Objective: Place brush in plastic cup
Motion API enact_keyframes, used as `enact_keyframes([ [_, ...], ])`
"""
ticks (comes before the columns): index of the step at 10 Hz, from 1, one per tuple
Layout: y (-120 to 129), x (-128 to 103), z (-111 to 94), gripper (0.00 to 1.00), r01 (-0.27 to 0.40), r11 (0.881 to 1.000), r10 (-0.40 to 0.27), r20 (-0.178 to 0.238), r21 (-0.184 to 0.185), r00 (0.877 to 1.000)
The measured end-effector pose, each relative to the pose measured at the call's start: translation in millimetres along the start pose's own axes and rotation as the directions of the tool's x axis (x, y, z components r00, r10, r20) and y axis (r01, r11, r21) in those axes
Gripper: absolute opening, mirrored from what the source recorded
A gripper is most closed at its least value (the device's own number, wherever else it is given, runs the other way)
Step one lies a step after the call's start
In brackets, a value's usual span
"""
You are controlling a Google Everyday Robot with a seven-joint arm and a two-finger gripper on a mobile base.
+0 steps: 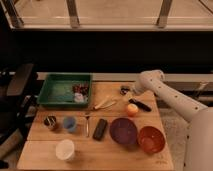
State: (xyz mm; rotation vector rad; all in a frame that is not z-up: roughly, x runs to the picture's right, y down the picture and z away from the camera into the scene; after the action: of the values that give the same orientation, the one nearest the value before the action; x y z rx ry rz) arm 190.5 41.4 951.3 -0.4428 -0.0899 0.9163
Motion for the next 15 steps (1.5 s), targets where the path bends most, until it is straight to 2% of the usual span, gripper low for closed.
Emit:
enact_keyframes([
  [3,-3,7,10,0.79,-0.023,1.000,0.023,-0.016,-0.008,1.000],
  [4,-4,9,13,0.76,-0.024,1.000,0.024,-0.020,-0.012,1.000],
  [5,-4,13,15,0.70,-0.026,1.000,0.026,-0.024,-0.015,0.999],
  [11,-2,24,19,0.07,-0.015,0.999,0.014,-0.029,-0.030,0.999],
  [13,0,17,8,0.00,0.019,0.999,-0.019,-0.013,-0.027,1.000],
  [15,6,2,-13,0.00,0.092,0.995,-0.091,0.010,-0.039,0.996],
])
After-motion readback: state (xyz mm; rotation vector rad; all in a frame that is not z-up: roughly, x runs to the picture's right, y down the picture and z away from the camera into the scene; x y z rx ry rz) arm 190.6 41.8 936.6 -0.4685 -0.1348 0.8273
